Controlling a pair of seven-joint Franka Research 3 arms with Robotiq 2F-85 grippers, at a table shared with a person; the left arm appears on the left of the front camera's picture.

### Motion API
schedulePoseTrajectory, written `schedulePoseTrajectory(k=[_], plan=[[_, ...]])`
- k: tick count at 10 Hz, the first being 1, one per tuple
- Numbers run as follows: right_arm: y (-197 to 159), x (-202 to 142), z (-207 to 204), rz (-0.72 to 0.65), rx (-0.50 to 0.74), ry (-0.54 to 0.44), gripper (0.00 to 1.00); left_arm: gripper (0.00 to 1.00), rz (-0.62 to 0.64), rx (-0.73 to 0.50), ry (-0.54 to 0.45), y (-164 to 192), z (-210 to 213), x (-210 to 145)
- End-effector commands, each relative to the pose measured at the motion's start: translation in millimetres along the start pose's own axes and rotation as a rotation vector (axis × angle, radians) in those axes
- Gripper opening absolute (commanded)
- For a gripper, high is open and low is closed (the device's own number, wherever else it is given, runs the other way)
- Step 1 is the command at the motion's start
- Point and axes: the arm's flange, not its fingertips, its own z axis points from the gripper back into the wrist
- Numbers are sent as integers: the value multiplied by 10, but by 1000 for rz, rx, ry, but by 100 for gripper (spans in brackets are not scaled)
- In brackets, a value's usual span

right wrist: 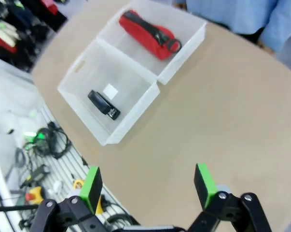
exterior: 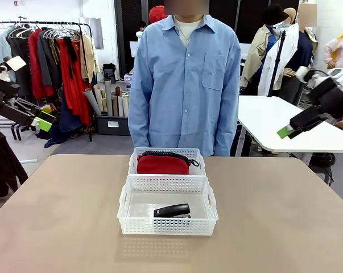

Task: Distribute items into two baskets.
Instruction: Place the picked Stapler into the Organizing basket as instructed by the person.

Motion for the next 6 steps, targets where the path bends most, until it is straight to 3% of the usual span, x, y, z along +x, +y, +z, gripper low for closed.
schedulePoseTrajectory(k=[1,6], plan=[[1,-200,86,-9,62,-98,100,100,1,-6,-2,-11,6,8],[-41,-612,227,31,93,-182,100,100,1,-6,-2,-11,6,8]])
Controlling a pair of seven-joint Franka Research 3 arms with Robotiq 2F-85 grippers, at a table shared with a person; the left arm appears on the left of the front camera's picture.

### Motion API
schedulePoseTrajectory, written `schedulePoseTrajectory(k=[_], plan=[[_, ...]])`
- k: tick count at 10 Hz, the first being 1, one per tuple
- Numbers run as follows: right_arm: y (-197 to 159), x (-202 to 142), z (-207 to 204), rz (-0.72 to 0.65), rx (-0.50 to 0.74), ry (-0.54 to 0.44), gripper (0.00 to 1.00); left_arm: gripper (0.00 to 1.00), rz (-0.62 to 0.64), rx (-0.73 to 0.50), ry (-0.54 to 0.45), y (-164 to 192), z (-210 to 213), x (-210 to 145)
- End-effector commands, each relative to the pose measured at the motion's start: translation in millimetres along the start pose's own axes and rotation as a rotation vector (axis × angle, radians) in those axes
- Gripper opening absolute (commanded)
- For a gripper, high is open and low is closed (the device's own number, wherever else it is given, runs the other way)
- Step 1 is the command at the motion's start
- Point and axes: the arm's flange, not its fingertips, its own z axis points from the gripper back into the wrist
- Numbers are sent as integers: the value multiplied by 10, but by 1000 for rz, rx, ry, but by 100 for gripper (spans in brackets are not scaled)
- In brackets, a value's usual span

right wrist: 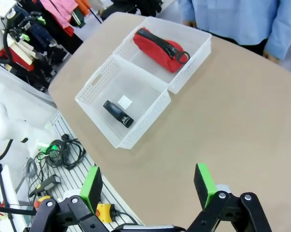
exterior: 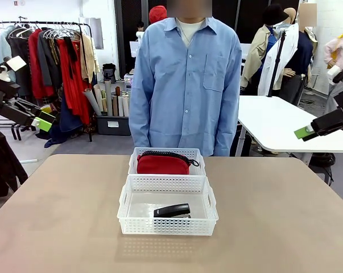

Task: Distribute items into two baskets.
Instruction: Place the picked Stapler into the Organizing basket as instructed by the person.

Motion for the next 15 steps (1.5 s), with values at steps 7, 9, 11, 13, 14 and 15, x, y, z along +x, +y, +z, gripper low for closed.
schedulePoseTrajectory(k=[7,9,11,13,14,15], plan=[[23,-282,114,110,32,-92,100,100,1,-6,-3,-11,6,8],[12,-217,136,41,3,-38,100,100,1,-6,-3,-11,6,8],[12,-217,136,41,3,-38,100,100,1,-6,-3,-11,6,8],[12,-217,136,41,3,-38,100,100,1,-6,-3,-11,6,8],[12,-217,136,41,3,-38,100,100,1,-6,-3,-11,6,8],[12,-217,136,41,3,-38,100,100,1,-6,-3,-11,6,8]])
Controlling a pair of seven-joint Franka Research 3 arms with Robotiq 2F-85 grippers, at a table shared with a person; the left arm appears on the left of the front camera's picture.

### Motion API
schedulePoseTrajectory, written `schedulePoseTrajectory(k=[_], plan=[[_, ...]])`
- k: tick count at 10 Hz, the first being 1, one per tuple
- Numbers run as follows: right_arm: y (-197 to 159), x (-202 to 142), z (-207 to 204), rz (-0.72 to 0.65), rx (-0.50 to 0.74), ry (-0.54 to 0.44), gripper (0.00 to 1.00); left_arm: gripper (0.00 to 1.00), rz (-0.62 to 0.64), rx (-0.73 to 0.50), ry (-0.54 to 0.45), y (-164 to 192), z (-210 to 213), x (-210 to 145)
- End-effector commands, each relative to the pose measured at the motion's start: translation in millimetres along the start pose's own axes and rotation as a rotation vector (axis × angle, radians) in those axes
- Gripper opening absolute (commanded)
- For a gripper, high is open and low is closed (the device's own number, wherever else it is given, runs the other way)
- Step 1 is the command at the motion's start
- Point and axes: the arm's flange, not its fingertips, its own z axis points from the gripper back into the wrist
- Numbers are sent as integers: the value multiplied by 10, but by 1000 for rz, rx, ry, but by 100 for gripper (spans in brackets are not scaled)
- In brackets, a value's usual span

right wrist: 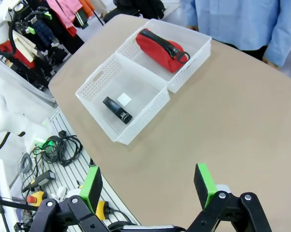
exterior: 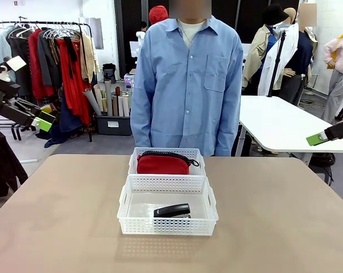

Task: Distribute items into two baskets.
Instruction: Place the picked Stapler into the Organizing basket as instructed by the person.

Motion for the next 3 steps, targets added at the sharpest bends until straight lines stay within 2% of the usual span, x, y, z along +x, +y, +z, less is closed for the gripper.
schedulePoseTrajectory(k=[1,3], plan=[[11,16,-2,-8,4,-4,100,100,1,-6,-3,-11,6,8],[11,16,-2,-8,4,-4,100,100,1,-6,-3,-11,6,8]])
